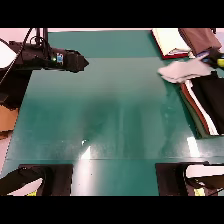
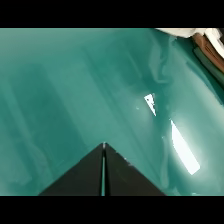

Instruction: Fold the shirts.

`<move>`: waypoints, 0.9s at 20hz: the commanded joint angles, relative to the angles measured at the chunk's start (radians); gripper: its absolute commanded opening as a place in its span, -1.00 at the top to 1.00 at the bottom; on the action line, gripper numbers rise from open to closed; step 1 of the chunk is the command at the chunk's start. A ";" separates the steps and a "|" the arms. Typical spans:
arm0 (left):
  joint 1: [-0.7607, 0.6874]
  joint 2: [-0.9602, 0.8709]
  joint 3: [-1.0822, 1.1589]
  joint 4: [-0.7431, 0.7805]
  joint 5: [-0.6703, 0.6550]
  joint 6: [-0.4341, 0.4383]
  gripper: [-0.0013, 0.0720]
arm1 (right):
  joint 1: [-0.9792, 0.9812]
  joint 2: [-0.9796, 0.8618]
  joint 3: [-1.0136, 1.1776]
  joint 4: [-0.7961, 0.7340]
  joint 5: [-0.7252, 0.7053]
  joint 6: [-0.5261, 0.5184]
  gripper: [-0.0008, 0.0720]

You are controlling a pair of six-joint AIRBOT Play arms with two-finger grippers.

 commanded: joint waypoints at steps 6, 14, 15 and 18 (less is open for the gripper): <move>-0.011 0.000 0.000 0.000 -0.020 -0.039 0.91 | -0.119 -0.045 0.250 -0.002 -0.044 0.000 0.93; -0.011 0.000 0.000 0.001 -0.079 -0.038 0.91 | -0.136 0.006 0.410 -0.015 -0.021 0.000 0.93; -0.011 0.000 0.000 0.001 -0.080 -0.038 0.91 | -0.140 0.025 0.382 -0.014 -0.019 0.000 0.93; -0.011 0.000 0.000 0.001 -0.083 -0.037 0.91 | -0.176 0.098 0.272 -0.014 0.016 0.000 0.93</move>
